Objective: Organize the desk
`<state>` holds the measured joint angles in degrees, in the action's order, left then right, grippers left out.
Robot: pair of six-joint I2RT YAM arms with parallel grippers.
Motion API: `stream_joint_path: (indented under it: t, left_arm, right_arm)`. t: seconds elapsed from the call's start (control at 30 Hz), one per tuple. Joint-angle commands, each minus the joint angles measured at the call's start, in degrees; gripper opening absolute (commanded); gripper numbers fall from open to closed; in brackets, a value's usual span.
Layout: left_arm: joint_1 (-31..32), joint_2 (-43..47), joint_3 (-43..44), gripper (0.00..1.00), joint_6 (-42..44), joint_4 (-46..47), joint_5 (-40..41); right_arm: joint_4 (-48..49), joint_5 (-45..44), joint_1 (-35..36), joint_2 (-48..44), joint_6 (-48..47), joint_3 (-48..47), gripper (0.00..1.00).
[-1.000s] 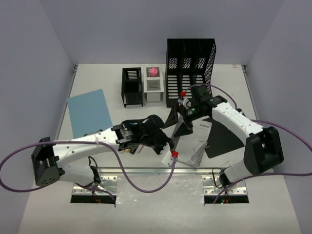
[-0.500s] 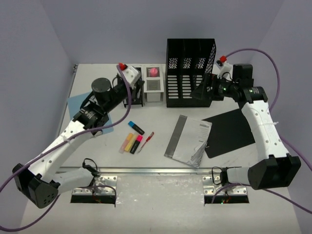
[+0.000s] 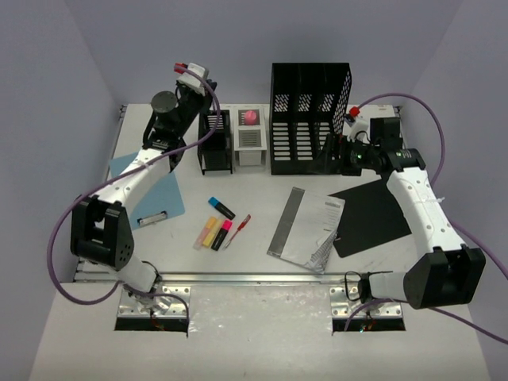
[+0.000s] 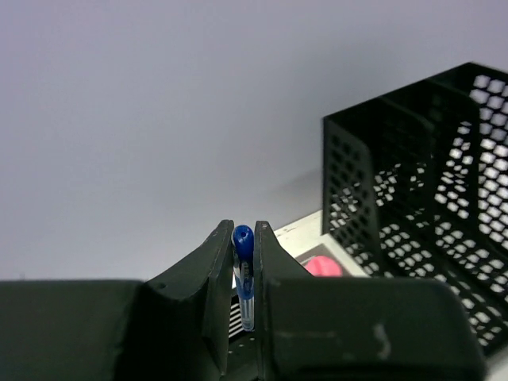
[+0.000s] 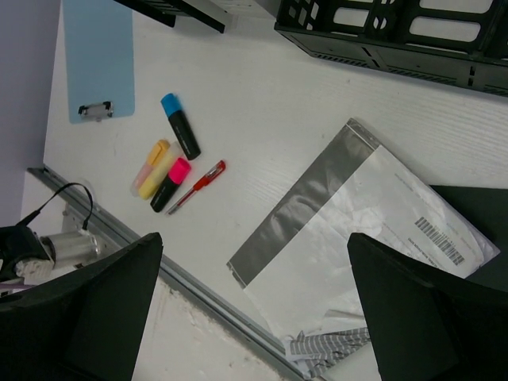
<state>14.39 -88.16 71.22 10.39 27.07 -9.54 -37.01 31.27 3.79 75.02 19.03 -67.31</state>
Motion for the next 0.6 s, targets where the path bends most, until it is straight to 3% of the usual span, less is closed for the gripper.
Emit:
stream_joint_path:
  t: [0.0, 0.57]
  left_arm:
    - [-2.79, -3.15, 3.75, 0.00, -0.64, 7.03, -3.47]
    - [-3.49, -19.06, 7.36, 0.00, -0.20, 8.18, -1.97]
  right_arm:
    - [3.00, 1.24, 0.08, 0.03, -1.88, 0.68, 0.99]
    - [1.77, 5.56, 0.08, 2.50, -5.05, 0.60, 0.99]
